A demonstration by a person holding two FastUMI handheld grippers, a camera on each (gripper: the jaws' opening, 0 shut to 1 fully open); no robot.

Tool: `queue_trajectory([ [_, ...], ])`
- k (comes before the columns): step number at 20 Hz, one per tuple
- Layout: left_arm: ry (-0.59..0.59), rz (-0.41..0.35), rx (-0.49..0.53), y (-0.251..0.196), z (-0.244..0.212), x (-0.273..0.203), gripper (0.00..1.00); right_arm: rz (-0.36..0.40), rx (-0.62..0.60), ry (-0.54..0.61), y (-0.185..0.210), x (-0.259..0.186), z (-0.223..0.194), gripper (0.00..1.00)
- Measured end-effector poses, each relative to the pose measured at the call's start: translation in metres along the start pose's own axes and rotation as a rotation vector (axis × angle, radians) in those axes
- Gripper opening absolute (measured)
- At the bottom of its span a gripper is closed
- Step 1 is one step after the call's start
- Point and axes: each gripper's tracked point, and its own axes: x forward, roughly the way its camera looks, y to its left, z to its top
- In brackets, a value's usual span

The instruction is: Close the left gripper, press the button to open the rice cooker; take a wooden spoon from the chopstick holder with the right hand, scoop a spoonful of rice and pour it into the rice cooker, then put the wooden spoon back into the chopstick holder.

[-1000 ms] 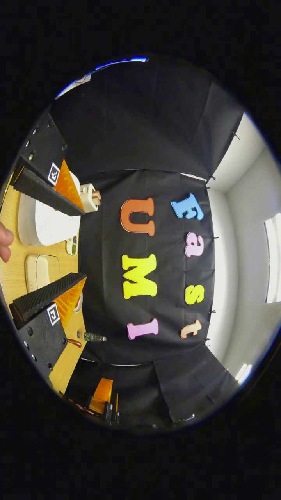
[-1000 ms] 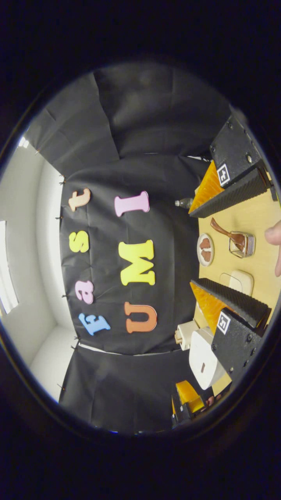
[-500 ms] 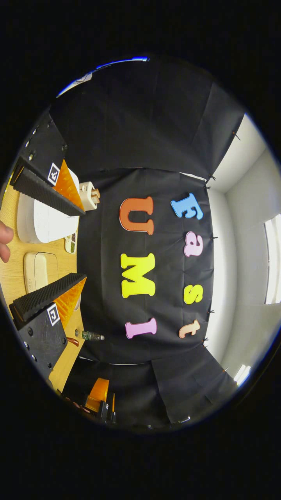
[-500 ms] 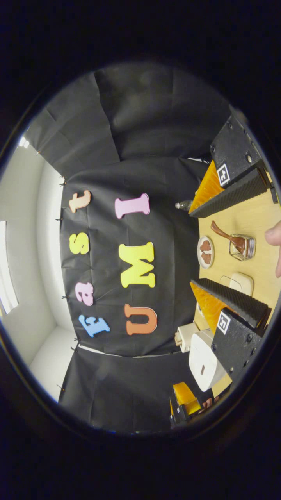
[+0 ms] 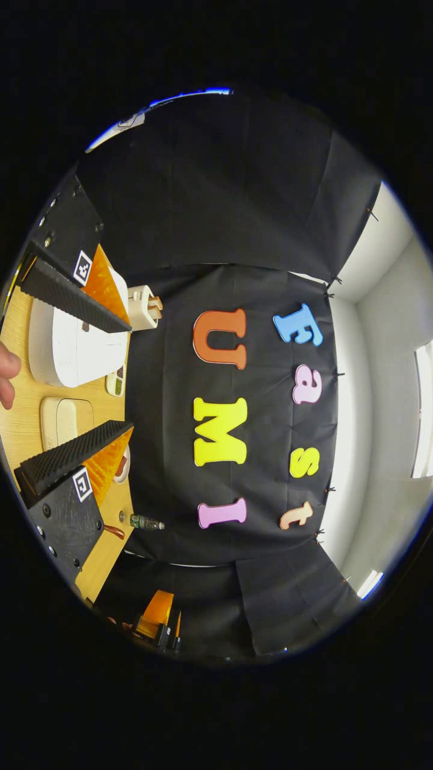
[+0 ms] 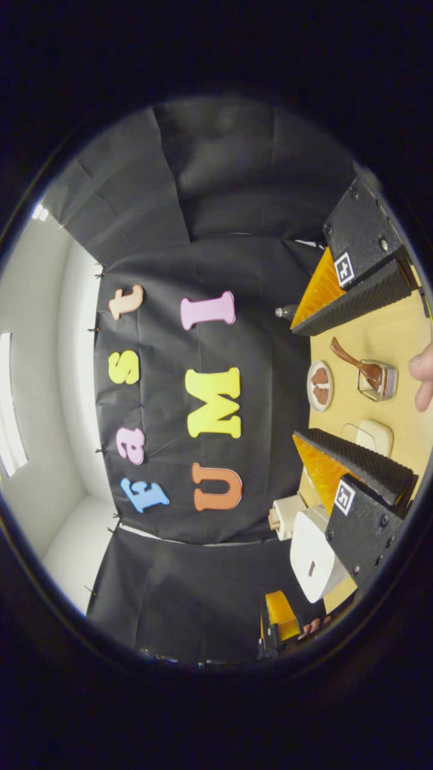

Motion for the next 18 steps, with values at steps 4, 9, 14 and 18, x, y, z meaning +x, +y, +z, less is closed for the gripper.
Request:
queue_trajectory([
  [4,0.032,0.023,-0.009,0.023,0.0,0.006,0.94,0.014,0.006,0.005,0.0,0.008,0.001,1.0],
  [9,0.138,0.042,-0.057,0.061,-0.016,0.018,0.94,0.054,-0.005,0.034,0.007,0.01,-0.007,1.0],
  [14,0.229,0.119,0.013,0.101,-0.032,0.038,0.85,0.062,-0.024,0.042,0.004,0.013,-0.006,1.0],
  [18,0.324,0.004,-0.099,0.095,-0.044,0.055,0.72,0.072,-0.037,0.054,0.012,0.015,-0.007,1.0],
])
